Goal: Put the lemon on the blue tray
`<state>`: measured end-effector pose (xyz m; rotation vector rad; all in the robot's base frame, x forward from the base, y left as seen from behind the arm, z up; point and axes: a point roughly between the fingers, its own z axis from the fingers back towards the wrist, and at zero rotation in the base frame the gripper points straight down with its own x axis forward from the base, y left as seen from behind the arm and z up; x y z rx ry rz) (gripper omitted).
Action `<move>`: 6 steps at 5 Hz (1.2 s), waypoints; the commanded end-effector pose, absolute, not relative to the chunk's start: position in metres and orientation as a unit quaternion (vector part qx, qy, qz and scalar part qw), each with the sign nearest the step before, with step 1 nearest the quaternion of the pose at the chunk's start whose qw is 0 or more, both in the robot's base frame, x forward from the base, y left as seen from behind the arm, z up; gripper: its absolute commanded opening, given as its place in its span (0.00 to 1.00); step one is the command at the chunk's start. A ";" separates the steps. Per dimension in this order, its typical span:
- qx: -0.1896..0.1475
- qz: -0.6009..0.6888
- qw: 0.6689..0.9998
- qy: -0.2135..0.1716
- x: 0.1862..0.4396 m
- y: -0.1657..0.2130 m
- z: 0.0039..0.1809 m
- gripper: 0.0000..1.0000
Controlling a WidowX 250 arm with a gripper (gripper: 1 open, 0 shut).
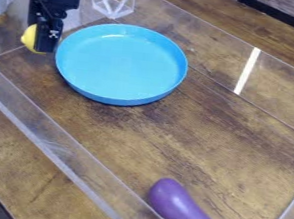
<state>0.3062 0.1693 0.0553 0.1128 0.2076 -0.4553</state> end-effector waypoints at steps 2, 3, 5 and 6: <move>0.089 -0.249 0.961 0.077 0.330 0.155 0.087 0.00; 0.090 -0.256 0.959 0.078 0.334 0.152 0.084 0.00; 0.089 -0.258 0.959 0.081 0.335 0.149 0.084 0.00; 0.088 -0.260 0.958 0.083 0.336 0.148 0.084 0.00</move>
